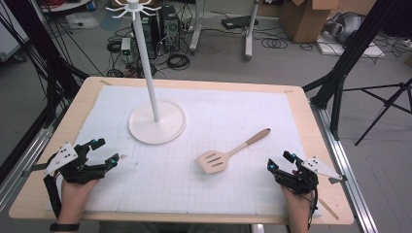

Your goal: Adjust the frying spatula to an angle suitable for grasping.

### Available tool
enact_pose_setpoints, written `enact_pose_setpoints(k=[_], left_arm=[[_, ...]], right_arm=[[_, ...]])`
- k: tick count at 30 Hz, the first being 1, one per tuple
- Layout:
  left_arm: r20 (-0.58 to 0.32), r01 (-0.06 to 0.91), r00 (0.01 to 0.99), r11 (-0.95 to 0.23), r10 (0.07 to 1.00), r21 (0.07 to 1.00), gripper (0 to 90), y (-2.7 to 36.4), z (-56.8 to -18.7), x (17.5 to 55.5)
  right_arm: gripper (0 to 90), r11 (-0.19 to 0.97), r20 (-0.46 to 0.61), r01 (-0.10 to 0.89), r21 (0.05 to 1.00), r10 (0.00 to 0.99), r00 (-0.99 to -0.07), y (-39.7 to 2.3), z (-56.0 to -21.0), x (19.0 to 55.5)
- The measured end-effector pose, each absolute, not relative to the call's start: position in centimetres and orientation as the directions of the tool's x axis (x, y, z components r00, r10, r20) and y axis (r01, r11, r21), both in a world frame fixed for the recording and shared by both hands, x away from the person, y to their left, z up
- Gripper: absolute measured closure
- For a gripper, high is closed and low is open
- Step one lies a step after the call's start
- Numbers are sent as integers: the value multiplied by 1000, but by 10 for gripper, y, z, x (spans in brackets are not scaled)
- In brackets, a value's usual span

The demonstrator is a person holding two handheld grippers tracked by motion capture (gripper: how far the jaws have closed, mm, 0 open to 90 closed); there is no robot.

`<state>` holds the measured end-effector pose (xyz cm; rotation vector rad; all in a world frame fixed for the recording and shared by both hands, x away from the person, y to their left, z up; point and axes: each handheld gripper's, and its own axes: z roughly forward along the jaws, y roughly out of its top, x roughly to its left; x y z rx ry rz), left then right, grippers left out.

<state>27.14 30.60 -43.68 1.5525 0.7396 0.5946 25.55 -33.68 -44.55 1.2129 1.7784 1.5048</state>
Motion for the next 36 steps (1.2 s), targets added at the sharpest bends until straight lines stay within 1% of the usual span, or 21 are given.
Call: enact_pose_setpoints(k=[22,30,36], left_arm=[[-49,115,664,-37,746,993,187,304,-431,269],[-44,116,685,-49,728,992,187,297,-422,269],[-45,120,718,-61,694,991,187,282,-414,273]], right_arm=[[234,-15,167,310,951,867,-470,-337,-446,256],[234,-17,168,311,950,868,-468,-337,-446,256],[234,-18,172,316,949,868,-466,-337,-446,257]])
